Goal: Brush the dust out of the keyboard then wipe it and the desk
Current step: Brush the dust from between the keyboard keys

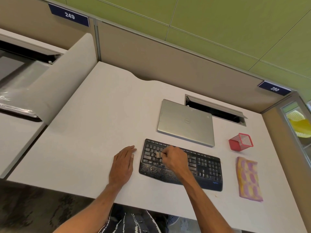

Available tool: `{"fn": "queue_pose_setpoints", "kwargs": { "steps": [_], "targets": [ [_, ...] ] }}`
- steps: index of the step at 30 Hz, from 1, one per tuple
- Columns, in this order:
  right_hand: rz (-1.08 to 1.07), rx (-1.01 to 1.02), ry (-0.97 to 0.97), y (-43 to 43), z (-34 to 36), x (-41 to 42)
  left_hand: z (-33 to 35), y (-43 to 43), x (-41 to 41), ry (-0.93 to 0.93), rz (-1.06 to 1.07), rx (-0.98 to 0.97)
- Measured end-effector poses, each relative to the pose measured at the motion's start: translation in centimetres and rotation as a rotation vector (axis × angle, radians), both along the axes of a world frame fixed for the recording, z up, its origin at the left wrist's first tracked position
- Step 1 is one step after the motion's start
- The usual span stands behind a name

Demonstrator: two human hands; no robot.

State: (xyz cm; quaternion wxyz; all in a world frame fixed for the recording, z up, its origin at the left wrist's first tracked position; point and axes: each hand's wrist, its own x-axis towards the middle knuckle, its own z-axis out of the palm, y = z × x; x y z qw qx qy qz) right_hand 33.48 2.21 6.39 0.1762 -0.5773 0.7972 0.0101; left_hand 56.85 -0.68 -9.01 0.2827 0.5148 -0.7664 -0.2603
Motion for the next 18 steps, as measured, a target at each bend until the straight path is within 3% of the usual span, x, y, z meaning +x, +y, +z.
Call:
{"fn": "queue_pose_setpoints", "kwargs": {
  "steps": [6,11,18],
  "targets": [
    [-0.062,0.114,-0.149,0.36,-0.83,-0.04,0.33,-0.02,-0.16,0.004,0.007,-0.004],
    [-0.127,-0.023,-0.094,-0.13,-0.17,-0.22,0.34,0.06,-0.16,-0.007,0.004,-0.007],
    [-0.044,0.163,-0.151,-0.50,-0.33,0.26,0.53,0.06,-0.20,-0.012,0.008,0.003]
  ]
}}
